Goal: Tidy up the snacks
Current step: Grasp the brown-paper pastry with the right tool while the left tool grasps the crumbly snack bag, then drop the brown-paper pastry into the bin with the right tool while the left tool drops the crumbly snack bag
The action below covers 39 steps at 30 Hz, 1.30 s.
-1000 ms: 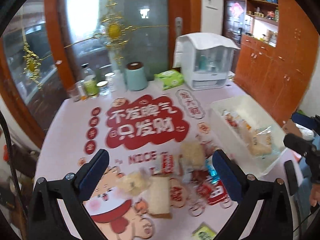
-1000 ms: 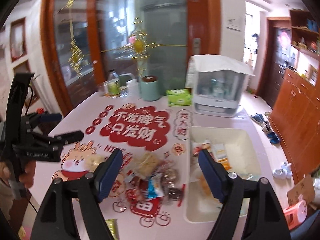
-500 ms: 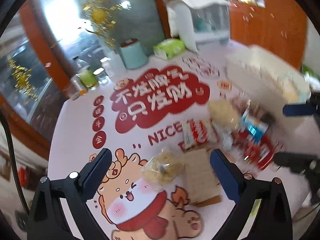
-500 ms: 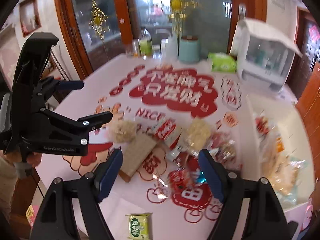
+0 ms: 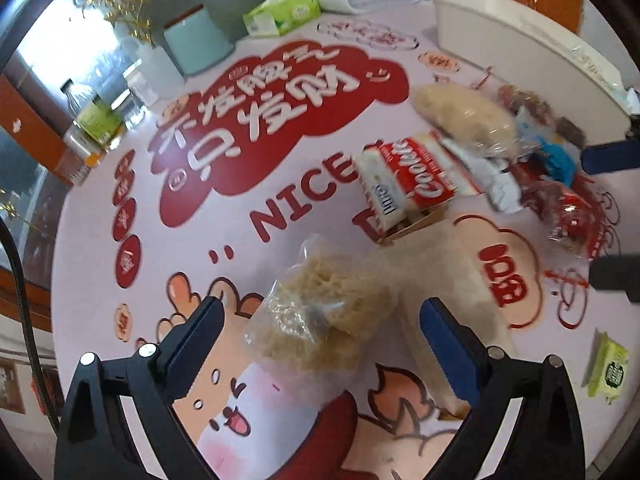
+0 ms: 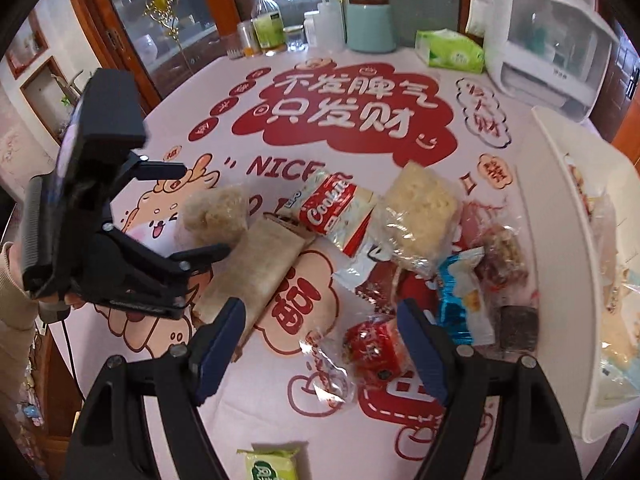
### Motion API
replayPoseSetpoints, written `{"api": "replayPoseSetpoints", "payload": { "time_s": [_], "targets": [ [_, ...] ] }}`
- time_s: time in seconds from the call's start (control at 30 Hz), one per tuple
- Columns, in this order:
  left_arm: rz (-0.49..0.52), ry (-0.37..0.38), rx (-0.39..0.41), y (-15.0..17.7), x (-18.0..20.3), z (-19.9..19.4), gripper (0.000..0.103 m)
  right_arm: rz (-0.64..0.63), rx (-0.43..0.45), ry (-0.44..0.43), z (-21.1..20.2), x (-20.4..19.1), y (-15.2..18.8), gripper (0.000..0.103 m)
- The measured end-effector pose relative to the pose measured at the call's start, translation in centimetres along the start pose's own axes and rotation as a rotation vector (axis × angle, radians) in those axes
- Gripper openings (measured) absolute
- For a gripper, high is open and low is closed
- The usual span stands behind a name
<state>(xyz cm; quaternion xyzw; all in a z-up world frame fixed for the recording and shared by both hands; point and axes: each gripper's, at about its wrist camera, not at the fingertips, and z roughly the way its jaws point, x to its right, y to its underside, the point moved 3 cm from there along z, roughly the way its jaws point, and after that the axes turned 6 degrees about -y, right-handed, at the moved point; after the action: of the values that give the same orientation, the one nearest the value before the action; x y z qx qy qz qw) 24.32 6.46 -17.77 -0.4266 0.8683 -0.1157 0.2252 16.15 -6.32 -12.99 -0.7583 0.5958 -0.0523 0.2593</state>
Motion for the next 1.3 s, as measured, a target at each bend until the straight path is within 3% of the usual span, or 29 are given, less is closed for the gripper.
{"api": "replayPoseSetpoints", "payload": {
  "time_s": [0.17, 0.3, 0.5, 0.73, 0.87, 1.03, 1.07, 1.17, 1.3],
  "targets": [
    [-0.069, 0.118, -0.020, 0.0, -0.7, 1.1, 0.092, 0.008, -0.026, -0.012, 1.8, -0.4, -0.3, 0.079],
    [-0.085, 0.147, -0.006, 0.5, -0.7, 0.7, 0.070, 0.017, -0.050, -0.031, 3.3, -1.0, -0.8, 0.079],
    [-0.120, 0.114, -0.016, 2.9, -1.1, -0.4, 0.063, 0.025, -0.087, -0.052, 5.7, -2.3, -1.2, 0.079],
    [-0.284, 0.027, -0.085, 7.5, -1.9, -2.4, 0.062, 0.065, -0.136, -0.047, 8.3, -3.5, -1.3, 0.079],
    [-0.354, -0.037, -0.099, 9.7, -1.6, -3.5, 0.062, 0.052, -0.136, 0.010, 9.3, -4.9, -1.8, 0.081],
    [-0.434, -0.063, -0.098, 11.4, -1.1, -4.5, 0.062, -0.031, -0.138, 0.135, 10.7, -7.5, -1.9, 0.085],
    [-0.443, -0.065, -0.097, 11.7, -1.1, -4.5, 0.061, -0.034, -0.137, 0.134, 10.8, -7.7, -1.9, 0.083],
    [-0.480, -0.063, -0.093, 12.3, -1.0, -5.1, 0.056, -0.048, -0.137, 0.119, 10.2, -8.2, -1.8, 0.059],
    [-0.495, -0.041, -0.067, 12.1, -0.5, -6.2, 0.049, -0.053, -0.149, 0.101, 9.4, -7.4, -0.6, 0.059]
  ]
}}
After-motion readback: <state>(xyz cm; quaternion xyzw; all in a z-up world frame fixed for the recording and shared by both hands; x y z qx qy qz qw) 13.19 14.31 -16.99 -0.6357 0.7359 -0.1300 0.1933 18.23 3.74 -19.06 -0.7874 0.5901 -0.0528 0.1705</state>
